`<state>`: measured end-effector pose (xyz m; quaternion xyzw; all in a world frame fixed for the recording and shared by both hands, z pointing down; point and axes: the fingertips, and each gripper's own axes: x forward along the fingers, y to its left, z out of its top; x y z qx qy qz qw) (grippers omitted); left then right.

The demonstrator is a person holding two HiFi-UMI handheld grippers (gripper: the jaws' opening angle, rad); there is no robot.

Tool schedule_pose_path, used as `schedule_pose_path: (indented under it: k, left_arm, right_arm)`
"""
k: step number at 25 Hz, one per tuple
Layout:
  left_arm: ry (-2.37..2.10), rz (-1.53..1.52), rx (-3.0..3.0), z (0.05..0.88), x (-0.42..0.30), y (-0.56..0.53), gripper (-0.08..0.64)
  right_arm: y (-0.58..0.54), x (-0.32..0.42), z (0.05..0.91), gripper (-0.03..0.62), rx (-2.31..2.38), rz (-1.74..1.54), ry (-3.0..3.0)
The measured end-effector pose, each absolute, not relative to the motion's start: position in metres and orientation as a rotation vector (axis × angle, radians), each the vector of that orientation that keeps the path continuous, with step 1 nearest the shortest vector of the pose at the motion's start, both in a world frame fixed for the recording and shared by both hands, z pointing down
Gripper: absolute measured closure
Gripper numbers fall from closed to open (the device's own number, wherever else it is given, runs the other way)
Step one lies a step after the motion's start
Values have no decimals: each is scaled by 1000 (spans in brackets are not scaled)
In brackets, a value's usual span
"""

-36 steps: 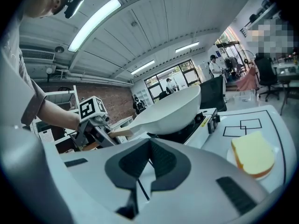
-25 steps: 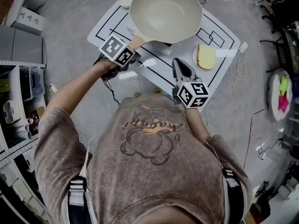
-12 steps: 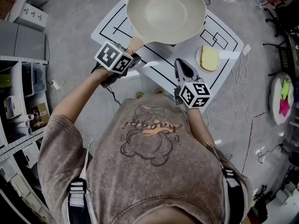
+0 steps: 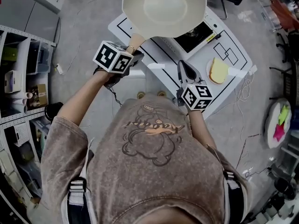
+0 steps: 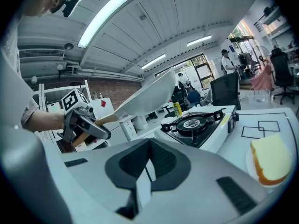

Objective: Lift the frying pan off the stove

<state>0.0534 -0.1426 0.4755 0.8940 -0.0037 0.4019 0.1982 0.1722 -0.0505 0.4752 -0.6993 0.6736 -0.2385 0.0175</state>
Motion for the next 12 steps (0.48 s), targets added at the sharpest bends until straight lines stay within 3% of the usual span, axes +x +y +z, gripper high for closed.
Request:
schedule_pose_path:
  k: [12]
  left_arm:
    - [-357,910,2399,471,-22,-157,515]
  right_arm:
    - [-89,118,469,597,-1966,-735,2356]
